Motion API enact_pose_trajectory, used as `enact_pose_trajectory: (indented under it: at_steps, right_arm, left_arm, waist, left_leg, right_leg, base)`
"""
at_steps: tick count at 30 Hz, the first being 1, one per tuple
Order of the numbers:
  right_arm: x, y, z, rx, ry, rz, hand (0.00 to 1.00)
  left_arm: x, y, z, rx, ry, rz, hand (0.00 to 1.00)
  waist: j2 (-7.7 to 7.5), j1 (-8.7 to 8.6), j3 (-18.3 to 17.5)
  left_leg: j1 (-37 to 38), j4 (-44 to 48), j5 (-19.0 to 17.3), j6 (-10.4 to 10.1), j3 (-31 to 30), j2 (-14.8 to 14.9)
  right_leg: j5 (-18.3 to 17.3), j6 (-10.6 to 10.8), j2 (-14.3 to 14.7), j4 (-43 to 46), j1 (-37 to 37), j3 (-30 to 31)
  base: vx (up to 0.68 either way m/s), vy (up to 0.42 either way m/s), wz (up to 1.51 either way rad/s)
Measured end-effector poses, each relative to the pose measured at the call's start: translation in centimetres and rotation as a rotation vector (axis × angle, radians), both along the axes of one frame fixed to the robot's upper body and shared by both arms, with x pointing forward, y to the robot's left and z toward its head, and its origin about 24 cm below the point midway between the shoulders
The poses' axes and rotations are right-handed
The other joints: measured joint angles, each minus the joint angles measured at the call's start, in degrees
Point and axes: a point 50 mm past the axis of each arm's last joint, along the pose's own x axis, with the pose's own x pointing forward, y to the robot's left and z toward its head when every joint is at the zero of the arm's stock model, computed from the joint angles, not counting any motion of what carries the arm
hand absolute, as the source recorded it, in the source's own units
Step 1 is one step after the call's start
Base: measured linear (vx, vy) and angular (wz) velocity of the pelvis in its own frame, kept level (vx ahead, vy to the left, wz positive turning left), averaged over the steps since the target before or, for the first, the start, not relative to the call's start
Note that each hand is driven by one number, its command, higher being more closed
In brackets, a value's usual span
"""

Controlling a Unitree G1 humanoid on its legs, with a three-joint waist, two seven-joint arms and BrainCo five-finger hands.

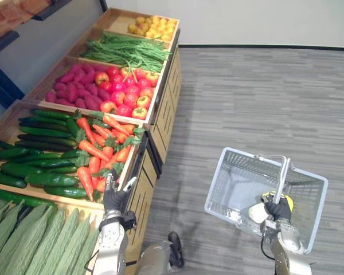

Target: Pick vegetable in the basket

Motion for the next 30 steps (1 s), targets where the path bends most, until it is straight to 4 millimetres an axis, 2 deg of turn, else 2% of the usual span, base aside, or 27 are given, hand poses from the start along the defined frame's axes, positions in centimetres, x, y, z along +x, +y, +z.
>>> enact_pose_trajectory:
  at_steps: [1, 3, 4, 5, 6, 7, 8, 9, 10, 11, 13, 14, 15, 16, 17, 18, 19, 20, 22, 24, 26, 27, 29, 30]
  right_arm:
    - [0.0, 0.2, -0.3, 0.002, 0.013, 0.005, 1.0]
    - [0.1, 0.6, -0.7, 0.012, 0.028, 0.014, 1.0]
    - [0.4, 0.8, -0.7, 0.014, 0.029, 0.022, 1.0]
    - [0.4, 0.7, -0.7, 0.013, 0.03, 0.02, 1.0]
    - [0.2, 0.6, -1.1, 0.015, 0.05, 0.013, 1.0]
    - [-0.6, 0.4, -1.8, 0.02, 0.083, -0.008, 1.0]
    - [-1.1, 0.4, -2.0, 0.023, 0.095, -0.017, 1.0]
    - [-1.4, 0.4, -2.0, 0.025, 0.096, -0.021, 1.0]
    - [-2.4, 0.5, -2.1, 0.026, 0.103, -0.03, 1.0]
    - [-3.4, 0.7, -2.1, 0.029, 0.105, -0.04, 1.0]
    - [-4.2, 0.6, -1.7, 0.022, 0.098, -0.048, 1.0]
    - [-5.0, 0.5, -1.6, 0.019, 0.1, -0.065, 1.0]
    - [-5.9, 0.3, -1.5, 0.015, 0.105, -0.092, 1.0]
    - [-6.2, -0.2, -1.5, 0.009, 0.107, -0.112, 1.0]
    - [-6.7, -1.2, -1.2, -0.008, 0.107, -0.147, 1.0]
    - [-6.9, -1.6, -1.1, -0.006, 0.099, -0.174, 1.0]
    - [-8.0, -2.6, -0.8, -0.011, 0.091, -0.247, 1.0]
    - [-8.5, -2.9, -0.8, -0.011, 0.1, -0.264, 1.0]
    - [-9.7, -3.4, -0.8, -0.016, 0.109, -0.305, 1.0]
    - [-10.7, -3.5, -0.9, -0.004, 0.115, -0.357, 1.0]
    - [-12.2, -4.0, -1.1, 0.023, 0.117, -0.451, 1.0]
    - [-12.7, -4.0, -1.2, 0.041, 0.114, -0.503, 1.0]
    - [-12.9, -3.6, -1.9, 0.079, 0.124, -0.551, 1.0]
    - [-12.8, -3.2, -2.1, 0.103, 0.119, -0.56, 1.0]
  left_arm:
    - [0.0, 0.2, 0.2, 0.006, -0.006, 0.012, 0.0]
    - [-0.1, 0.7, 0.8, 0.017, -0.032, 0.043, 0.0]
    - [-0.2, 1.2, 1.1, 0.028, -0.042, 0.062, 0.0]
    - [-0.3, 1.4, 1.4, 0.033, -0.051, 0.068, 0.0]
    - [-0.6, 2.1, 1.8, 0.049, -0.064, 0.093, 0.0]
    - [-0.9, 2.5, 1.8, 0.084, -0.051, 0.108, 0.0]
    - [-1.0, 2.6, 1.7, 0.095, -0.044, 0.112, 0.0]
    - [-1.2, 2.5, 1.6, 0.096, -0.04, 0.113, 0.0]
    - [-1.4, 2.6, 1.6, 0.1, -0.038, 0.125, 0.0]
    - [-1.4, 2.6, 1.6, 0.098, -0.038, 0.132, 0.0]
    - [-1.7, 2.4, 1.5, 0.086, -0.033, 0.14, 0.0]
    - [-1.9, 2.4, 1.7, 0.086, -0.038, 0.144, 0.0]
    - [-1.9, 2.4, 1.9, 0.091, -0.045, 0.142, 0.0]
    - [-1.9, 2.0, 1.5, 0.071, -0.034, 0.14, 0.0]
    - [-2.2, 1.3, 1.1, 0.049, -0.017, 0.129, 0.0]
    - [-2.3, 0.9, 0.9, 0.042, -0.008, 0.111, 0.0]
    - [-2.3, 0.6, 0.9, 0.037, -0.008, 0.099, 0.0]
    - [-2.3, 0.6, 0.9, 0.034, -0.009, 0.099, 0.0]
    - [-2.1, 0.3, 0.9, 0.017, -0.018, 0.083, 0.0]
    - [-1.6, -0.4, 1.1, 0.007, -0.032, 0.043, 0.0]
    - [-0.7, -1.6, 1.6, -0.004, -0.061, -0.013, 0.0]
    - [-0.2, -2.1, 1.9, -0.008, -0.08, -0.041, 0.0]
    - [0.3, -2.4, 1.9, -0.005, -0.079, -0.066, 0.0]
    - [0.2, -2.2, 1.7, 0.006, -0.068, -0.072, 0.0]
  waist:
    - [-0.19, 0.04, -0.14]
    - [-0.3, 0.27, -0.24]
    - [-1.26, 1.36, -0.05]
    - [-1.48, 0.9, 0.05]
    - [-2.13, 0.54, 0.58]
    - [-2.65, -0.54, 0.51]
    - [-2.55, -0.99, 0.28]
    - [-2.33, -1.13, 0.12]
    - [-2.32, -1.77, -0.19]
    - [-2.71, -1.9, -0.28]
    - [-2.64, -1.97, -0.5]
    - [-3.4, -1.88, -1.17]
    - [-4.89, -2.18, -2.4]
    - [-3.94, -2.09, -2.8]
    - [-2.26, -1.72, -3.9]
    - [-2.05, -1.69, -3.99]
    - [-1.32, -1.72, -4.39]
    - [-1.4, -1.81, -4.34]
    - [-0.99, -2.18, -4.62]
    - [-1.17, -2.51, -4.62]
    - [-1.37, -4.49, -4.61]
    - [-0.45, -5.3, -4.51]
    - [-0.69, -5.21, -4.67]
    - [-1.62, -5.34, -4.76]
  left_leg:
    - [1.88, -0.63, -0.54, 0.73, 0.03, -0.94]
    - [4.4, -1.4, -1.12, 1.98, 0.04, -1.84]
    - [6.12, -2.4, -2.06, 1.19, -0.73, -3.79]
    - [7.06, -2.53, -3.22, 1.06, -2.1, -4.63]
    - [10.3, -4.2, -4.64, 1.12, -5.07, -6.33]
    - [13.51, -5.91, -4.88, 1.82, -9.68, -7.78]
    - [15.23, -6.32, -5.22, 2.24, -12.39, -7.81]
    - [15.92, -6.15, -5.34, 2.39, -14.11, -7.52]
    - [16.24, -5.26, -5.78, 1.8, -18.44, -7.41]
    - [16.72, -3.86, -6.92, 1.08, -22.89, -7.77]
    - [16.7, -0.43, -9.6, 0.23, -28.66, -8.1]
    - [16.29, 2.72, -11.98, -0.89, -33.2, -9.0]
    - [14.79, 6.36, -14.48, -2.5, -36.23, -10.29]
    - [14.27, 7.87, -15.12, -3.18, -37.02, -9.3]
    - [13.33, 9.4, -14.51, -4.44, -36.15, -7.37]
    - [12.77, 9.5, -13.55, -6.08, -35.02, -6.35]
    - [12.54, 9.04, -12.01, -8.63, -31.7, -4.67]
    - [12.46, 8.96, -11.35, -9.64, -29.37, -3.74]
    - [11.24, 9.09, -9.29, -8.64, -19.37, -0.38]
    - [11.0, 8.38, -8.07, -7.51, -12.52, 0.88]
    - [10.69, 5.42, -8.01, -4.96, 0.15, 3.09]
    - [10.7, 3.64, -9.27, -3.22, 7.46, 5.51]
    - [11.02, 0.09, -8.9, -4.31, 7.35, 3.84]
    - [11.3, -2.07, -7.8, -4.39, 6.92, 2.29]
  right_leg:
    - [-0.05, 0.56, -1.58, 6.22, -1.51, 0.52]
    - [-0.23, 1.25, -2.21, 10.96, -2.36, 1.92]
    - [3.72, 1.64, -1.84, 13.38, -3.16, 1.79]
    - [4.43, 3.17, -2.66, 16.56, -3.71, 1.33]
    - [8.89, 4.27, -4.98, 29.88, -7.98, 2.54]
    - [9.68, 0.79, -5.45, 41.97, -13.44, 4.88]
    - [3.14, -2.83, -4.01, 44.27, -16.94, 6.18]
    - [0.92, -3.62, -2.36, 42.55, -18.68, 7.04]
    - [-1.66, -3.99, 1.54, 34.67, -20.86, 10.43]
    - [-2.11, -3.6, 4.39, 26.14, -22.46, 17.04]
    - [-1.19, -2.28, 6.53, 17.62, -23.28, 23.48]
    - [0.81, -1.32, 6.62, 11.95, -22.95, 26.08]
    - [4.68, 1.67, 5.0, 9.88, -22.4, 26.02]
    - [4.11, 0.66, 4.99, 10.66, -22.01, 22.82]
    - [3.73, -0.18, 4.78, 9.56, -20.46, 18.58]
    - [3.89, -0.43, 4.33, 8.72, -19.18, 15.86]
    - [3.99, -0.62, 3.87, 7.22, -16.94, 13.2]
    - [4.14, -0.9, 3.79, 6.6, -15.95, 12.13]
    - [4.34, -1.48, 3.67, 4.12, -12.68, 8.37]
    - [4.33, -1.51, 2.71, 2.43, -11.06, 5.75]
    - [4.39, -1.59, 1.09, 0.03, -9.59, 0.85]
    - [4.19, -1.83, 1.34, 0.09, -9.79, -1.46]
    - [3.28, -1.98, 1.07, 0.64, -10.46, -1.2]
    - [2.66, -2.25, 0.43, 0.56, -10.96, 0.65]
  base:
    - [0.94, 0.346, 0.56]
    - [0.44, 0.122, 0.3]
    - [0.27, 0.062, 0.23]
    - [0.3, 0.117, 0.47]
    - [0.28, 0.067, 1.12]
    - [0.34, 0.038, 1.47]
    - [0.24, -0.068, 1.45]
    - [0.3, -0.116, 1.67]
    - [0.3, -0.121, 2.04]
    - [0.37, -0.166, 2.14]
    - [0.35, -0.211, 1.9]
    - [0.48, -0.338, 2.47]
    - [0.41, -0.296, 2.23]
    - [0.41, -0.26, 2.02]
    - [0.3, -0.17, 1.53]
    - [0.4, -0.25, 1.68]
    - [0.22, -0.156, 1.22]
    - [0.22, -0.194, 1.04]
    - [0.13, -0.131, 0.77]
    - [0.05, -0.065, 0.86]
    - [-0.03, -0.012, 1.32]
    - [-0.09, 0.053, 1.08]
    - [-0.09, 0.078, 0.59]
    - [-0.08, 0.055, 0.28]
